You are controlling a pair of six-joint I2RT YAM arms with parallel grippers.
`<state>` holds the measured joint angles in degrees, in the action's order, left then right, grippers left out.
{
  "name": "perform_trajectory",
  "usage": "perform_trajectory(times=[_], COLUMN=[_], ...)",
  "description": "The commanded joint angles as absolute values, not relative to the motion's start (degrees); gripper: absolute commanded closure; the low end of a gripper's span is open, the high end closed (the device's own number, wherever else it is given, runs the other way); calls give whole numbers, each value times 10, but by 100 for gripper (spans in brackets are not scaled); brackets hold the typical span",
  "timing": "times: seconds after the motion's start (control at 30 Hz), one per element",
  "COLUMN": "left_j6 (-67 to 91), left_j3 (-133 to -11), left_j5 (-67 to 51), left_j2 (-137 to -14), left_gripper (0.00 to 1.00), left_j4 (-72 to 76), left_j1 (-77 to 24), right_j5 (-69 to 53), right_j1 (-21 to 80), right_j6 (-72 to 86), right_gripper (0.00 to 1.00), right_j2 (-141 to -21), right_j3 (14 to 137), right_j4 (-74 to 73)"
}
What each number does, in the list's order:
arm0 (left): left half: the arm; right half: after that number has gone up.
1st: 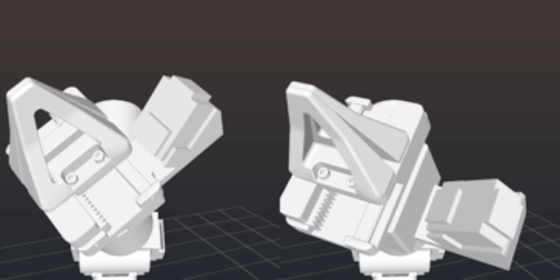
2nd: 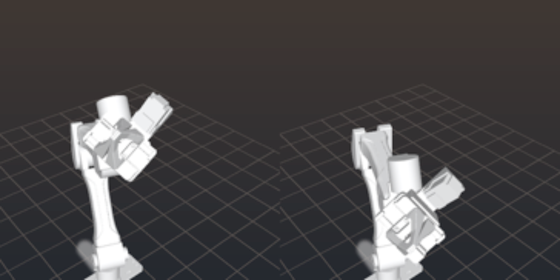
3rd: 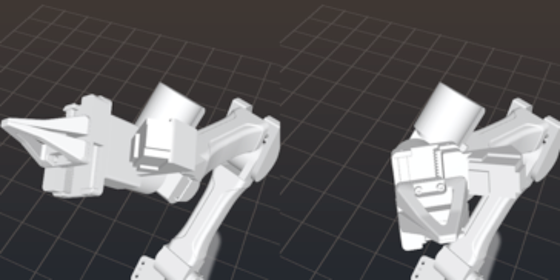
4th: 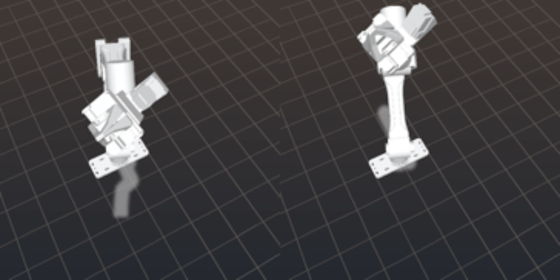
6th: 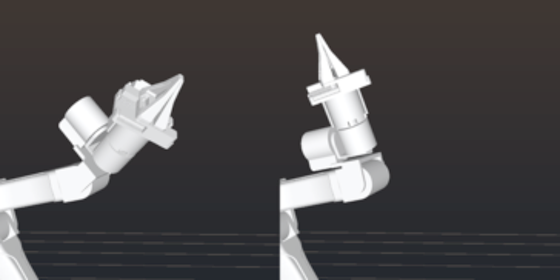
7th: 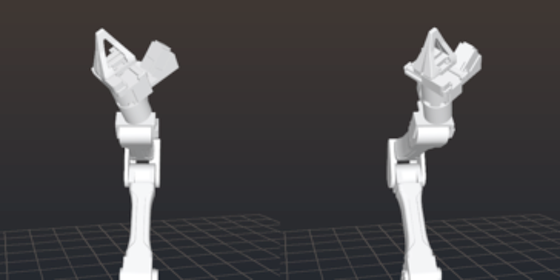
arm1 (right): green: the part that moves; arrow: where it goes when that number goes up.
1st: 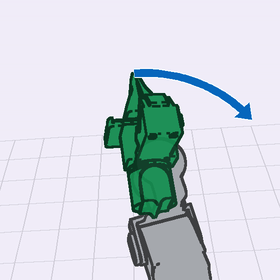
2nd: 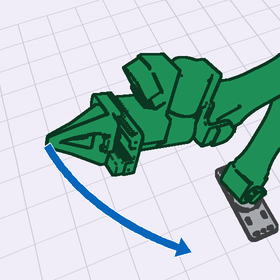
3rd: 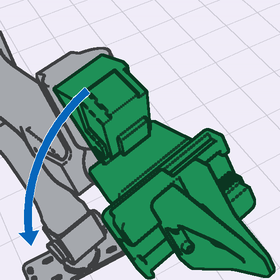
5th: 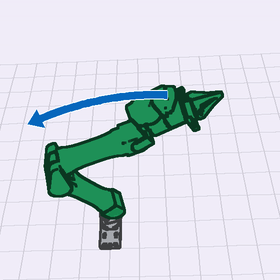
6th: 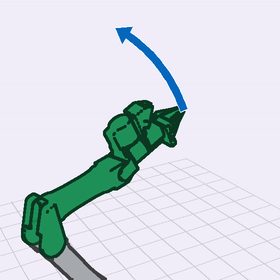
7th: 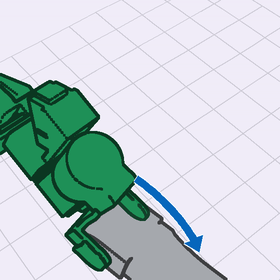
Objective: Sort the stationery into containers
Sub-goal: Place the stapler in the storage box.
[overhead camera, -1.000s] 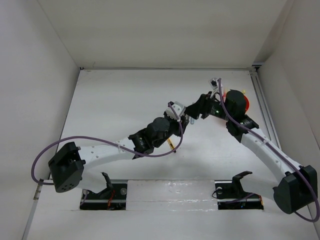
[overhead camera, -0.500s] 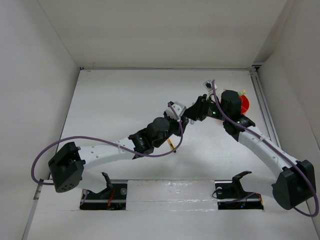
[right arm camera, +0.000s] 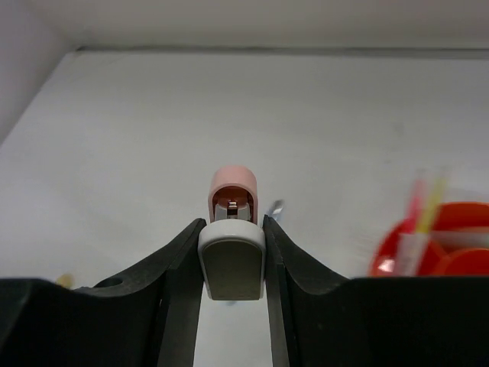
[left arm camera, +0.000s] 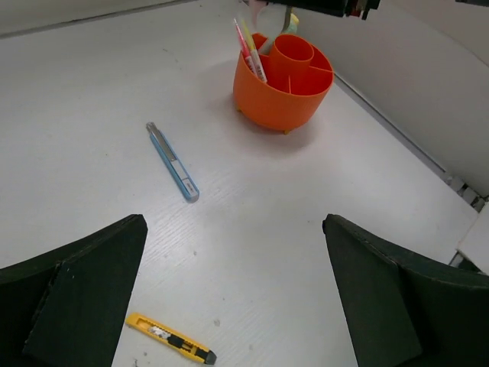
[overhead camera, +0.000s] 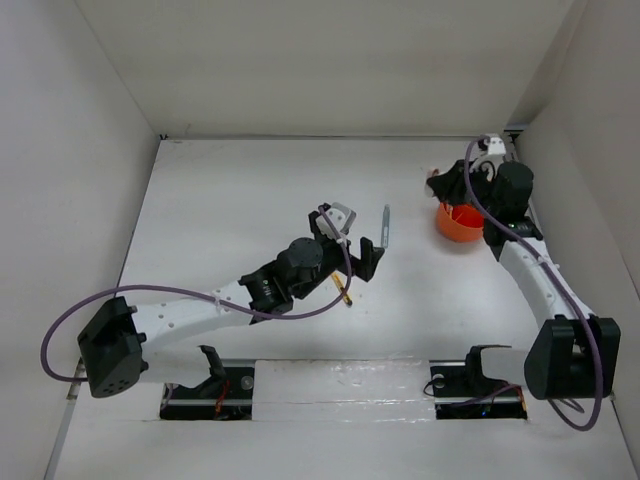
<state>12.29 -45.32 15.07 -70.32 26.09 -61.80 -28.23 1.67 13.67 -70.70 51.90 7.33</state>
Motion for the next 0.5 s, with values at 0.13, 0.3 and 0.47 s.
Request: perform_trajectory(times=[0.13, 0.3, 0.47], left_j6=[186, 207, 200], left_j3=[-454, -472, -477], left_j5=[153, 137, 115], left_j2=[-683, -703, -723], left_gripper=[0, 0, 0], left_j4=[215, 201, 201], left_j1=[-621, -621, -621], right_j5=[-197, -222, -308], right_j1=[-109, -188, -257], right_j6=[79, 74, 117], right_gripper=[100, 100, 100], right_j2=[-719, -744, -765], right_j3=[549, 538, 487], right_j4=[148, 165, 272])
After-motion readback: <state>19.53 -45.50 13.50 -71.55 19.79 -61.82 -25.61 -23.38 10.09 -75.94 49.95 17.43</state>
